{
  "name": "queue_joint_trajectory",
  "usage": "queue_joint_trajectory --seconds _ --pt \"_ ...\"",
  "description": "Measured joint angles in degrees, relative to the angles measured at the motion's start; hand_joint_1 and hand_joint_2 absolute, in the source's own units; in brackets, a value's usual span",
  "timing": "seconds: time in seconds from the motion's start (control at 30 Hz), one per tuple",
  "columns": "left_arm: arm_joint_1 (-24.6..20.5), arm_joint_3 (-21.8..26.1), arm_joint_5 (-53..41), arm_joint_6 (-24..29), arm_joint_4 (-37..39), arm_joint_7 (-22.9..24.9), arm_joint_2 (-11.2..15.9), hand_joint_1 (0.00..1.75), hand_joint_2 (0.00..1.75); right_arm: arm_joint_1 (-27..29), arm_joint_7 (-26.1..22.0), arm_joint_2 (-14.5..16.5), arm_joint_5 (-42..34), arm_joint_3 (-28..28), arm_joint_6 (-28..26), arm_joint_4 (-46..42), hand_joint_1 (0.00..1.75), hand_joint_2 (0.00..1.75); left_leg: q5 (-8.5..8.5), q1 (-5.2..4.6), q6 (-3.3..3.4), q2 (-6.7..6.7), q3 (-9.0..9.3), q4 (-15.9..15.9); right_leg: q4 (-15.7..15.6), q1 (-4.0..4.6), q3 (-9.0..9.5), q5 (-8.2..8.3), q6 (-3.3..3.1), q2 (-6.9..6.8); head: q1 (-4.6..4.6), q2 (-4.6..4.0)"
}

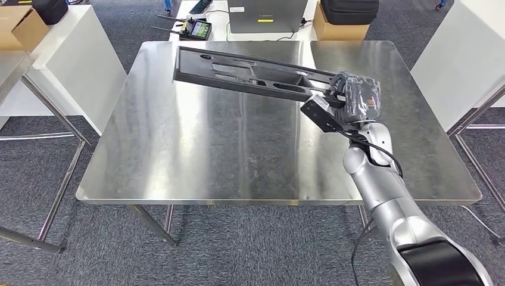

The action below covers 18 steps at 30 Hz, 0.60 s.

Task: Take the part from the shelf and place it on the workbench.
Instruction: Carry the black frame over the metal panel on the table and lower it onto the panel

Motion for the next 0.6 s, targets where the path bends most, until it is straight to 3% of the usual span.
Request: queue_joint_trajectory --seconds 0.07,0.13,0.2,0.6 --pt "-0.07 0.01 -0.31 -0.12 0.00 -0.88 0.06 0.00 0.00 -0.62 0.93 -0.62 1.31 -1.02 -1.44 3.77 1.75 1.75 1.59 -0.48 0.89 0.01 1.94 -4.38 0.03 0.26 0.21 -0.41 0.34 0.10 0.07 0.00" --pt "-0.13 0.01 -0.65 -0.26 -0.01 -1.82 0.06 0.00 0.00 -1.15 2.06 -1.48 2.96 -1.75 -2.67 7.75 1.75 1.75 1.32 -0.76 0.58 -0.08 2.56 -5.41 0.11 0.47 0.01 -0.54 0.58 0.07 0.16 0.00" --pt "-0.14 0.01 -1.15 -0.32 -0.02 -3.01 0.08 0.00 0.00 -1.50 3.51 -2.15 4.90 -2.19 -3.37 11.45 1.75 1.75 1.32 -1.05 0.15 -0.25 2.55 -5.55 0.08 0.53 0.00 -0.60 0.74 -0.05 0.22 0.00" --pt "-0.73 -0.04 -2.07 -1.45 -0.02 -8.68 0.11 0.00 0.00 -1.94 13.00 -2.20 13.49 -2.01 -4.27 25.45 1.75 1.75 1.16 -1.83 0.92 -0.32 2.56 -5.55 -0.25 0.29 0.11 -0.59 1.39 -0.14 0.23 0.00"
